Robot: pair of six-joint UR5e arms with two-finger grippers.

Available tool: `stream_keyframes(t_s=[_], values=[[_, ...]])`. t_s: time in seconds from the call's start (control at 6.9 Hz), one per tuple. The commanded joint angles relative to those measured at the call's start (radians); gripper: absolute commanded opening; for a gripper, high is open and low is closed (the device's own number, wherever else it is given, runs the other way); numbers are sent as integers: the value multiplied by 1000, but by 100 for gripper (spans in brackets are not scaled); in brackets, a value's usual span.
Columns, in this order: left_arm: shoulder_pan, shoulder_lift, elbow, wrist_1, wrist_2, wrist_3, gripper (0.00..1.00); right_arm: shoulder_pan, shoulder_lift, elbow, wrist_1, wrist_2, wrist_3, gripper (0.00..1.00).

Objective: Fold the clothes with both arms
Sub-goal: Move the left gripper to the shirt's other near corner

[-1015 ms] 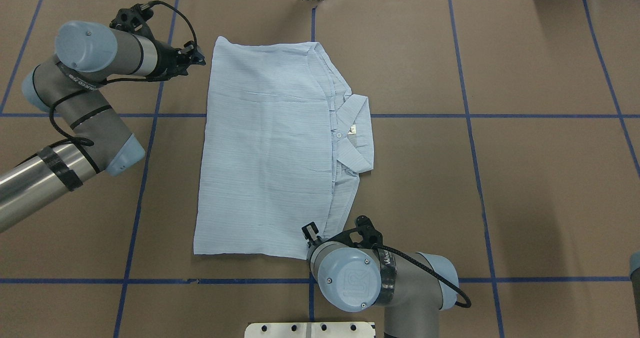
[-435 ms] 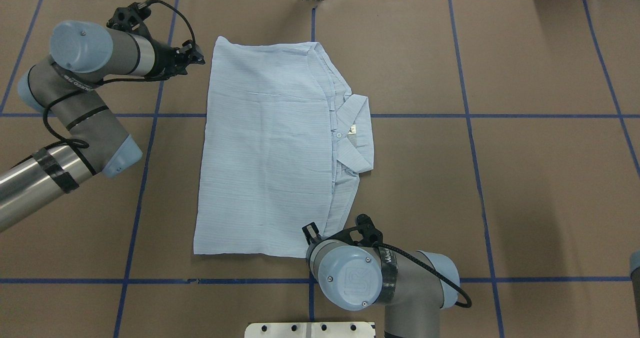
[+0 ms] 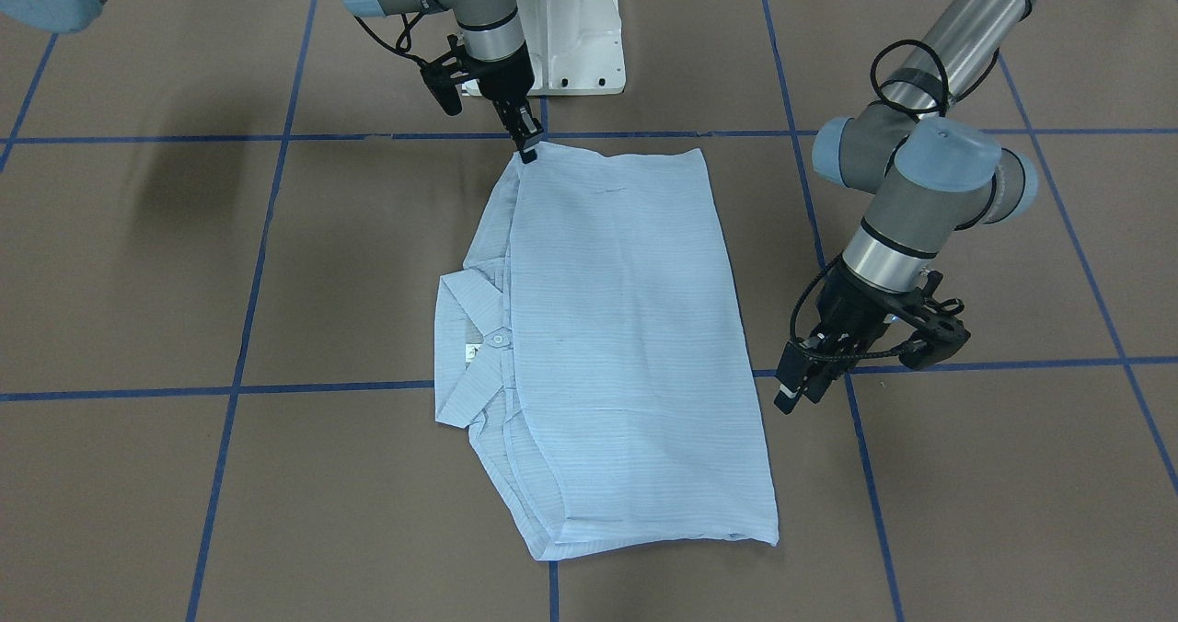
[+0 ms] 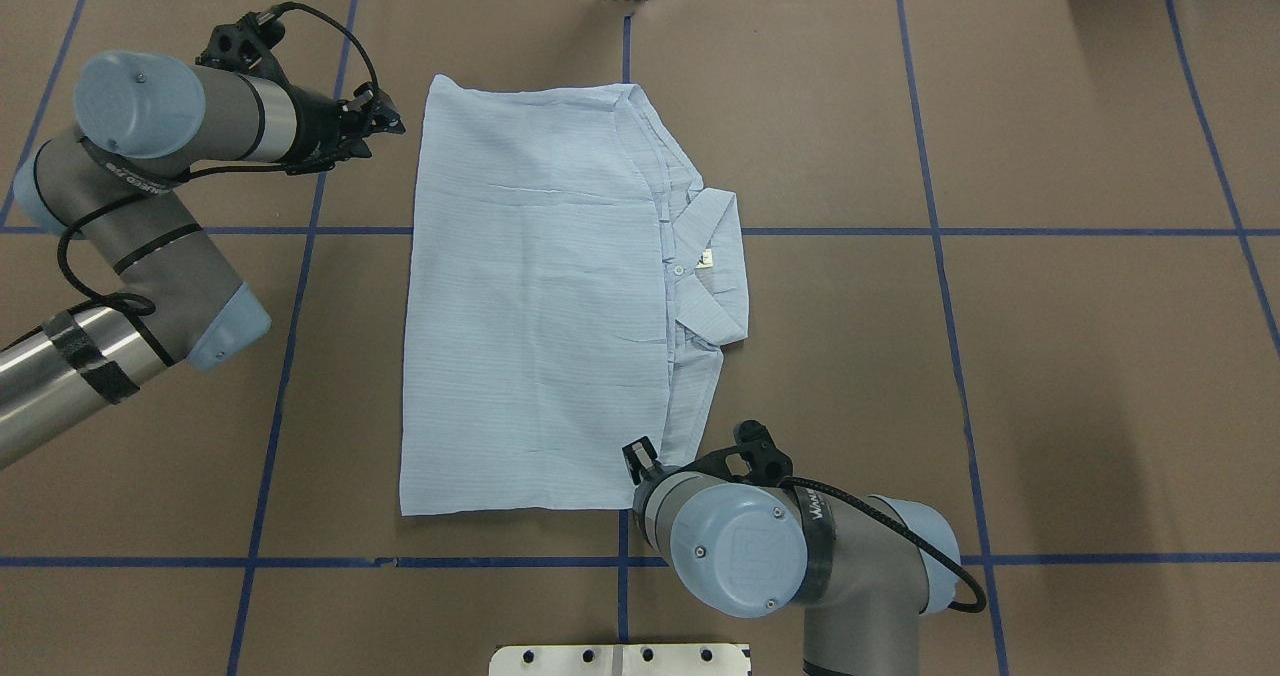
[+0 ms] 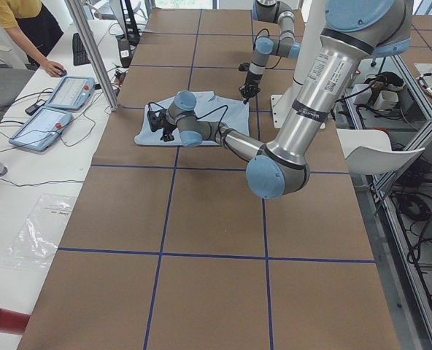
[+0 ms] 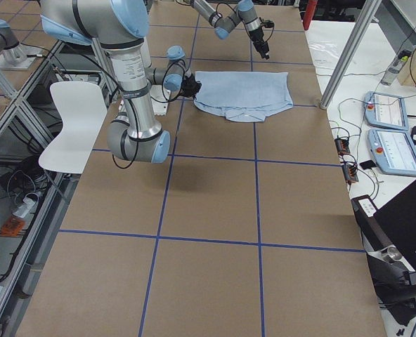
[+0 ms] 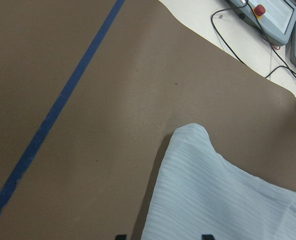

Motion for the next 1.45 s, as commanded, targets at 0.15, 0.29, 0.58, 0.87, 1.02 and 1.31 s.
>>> stream_keyframes(t_s=[0.15, 0.29, 0.58, 0.87, 1.02, 1.31], values=[[178, 117, -247, 6, 4, -240, 59, 4, -37, 30, -6, -7, 1, 0], [241, 162, -334, 8, 13, -317, 59, -1, -48, 43, -6, -7, -16, 0], [438, 245, -575, 218, 127, -446, 59, -9, -65, 56, -6, -19, -17, 0], [591, 253, -628, 351, 262, -513, 59, -9, -68, 60, -6, -22, -20, 0], [603, 283, -625, 353, 278, -517, 59, -3, -73, 69, -7, -19, -20, 0], [643, 276, -597, 365, 287, -580, 59, 2, -166, 148, -7, -16, -20, 0]])
